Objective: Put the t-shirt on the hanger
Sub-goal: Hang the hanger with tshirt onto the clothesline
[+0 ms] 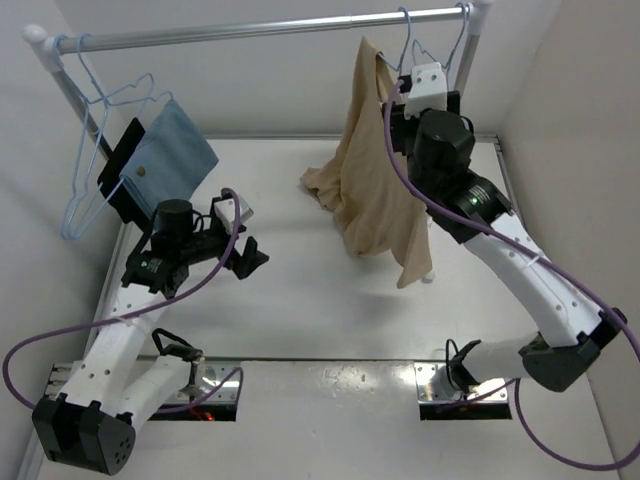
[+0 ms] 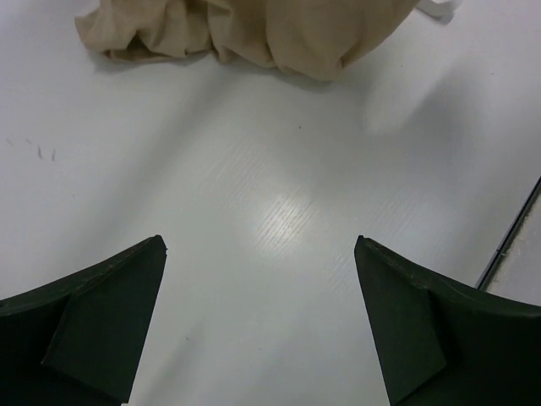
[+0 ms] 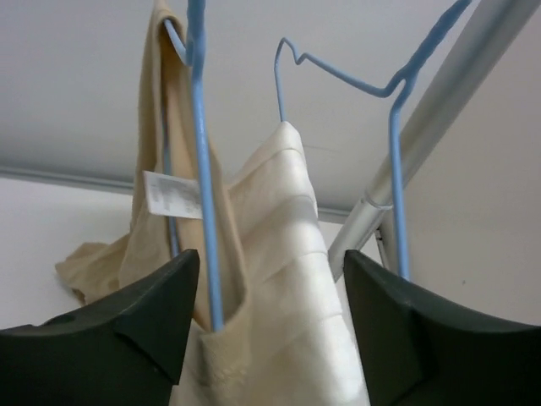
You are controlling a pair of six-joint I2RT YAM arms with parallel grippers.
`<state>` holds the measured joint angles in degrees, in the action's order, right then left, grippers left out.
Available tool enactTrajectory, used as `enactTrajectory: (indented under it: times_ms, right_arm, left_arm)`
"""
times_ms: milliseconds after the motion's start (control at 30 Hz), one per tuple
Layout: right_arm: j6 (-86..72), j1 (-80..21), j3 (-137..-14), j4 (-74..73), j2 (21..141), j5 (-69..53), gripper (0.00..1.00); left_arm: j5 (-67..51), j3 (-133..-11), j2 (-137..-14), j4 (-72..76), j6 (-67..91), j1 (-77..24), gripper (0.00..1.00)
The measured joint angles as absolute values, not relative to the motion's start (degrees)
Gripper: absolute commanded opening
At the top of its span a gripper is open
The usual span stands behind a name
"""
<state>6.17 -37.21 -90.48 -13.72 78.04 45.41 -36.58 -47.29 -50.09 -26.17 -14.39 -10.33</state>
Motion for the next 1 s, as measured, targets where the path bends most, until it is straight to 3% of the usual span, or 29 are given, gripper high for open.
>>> enactTrajectory:
  times_ms: [233, 567, 900, 1000]
  right_arm:
    - [7.7, -37.3, -85.9, -11.5, 69.5, 41.6, 0.85]
    - [6.7, -37.3, -80.0, -10.0, 50.3, 35.4, 0.88]
    - [-11.5, -37.3, -51.3, -16.8, 34.4, -1.2, 0.89]
    - [-19.7, -37.4, -40.0, -17.1, 32.9, -7.1, 1.00]
  left_arm:
    - [-30.0, -39.6, -47.6, -23.1, -11.0, -10.3, 1.00]
    - [-20.8, -33.0, -44.4, -16.2, -5.1, -8.8, 1.00]
    - [-13.9, -21.4, -41.0, -6.8, 3.7, -5.0, 1.00]
    - [-12.8, -19.8, -39.4, -4.2, 6.1, -4.0, 1.00]
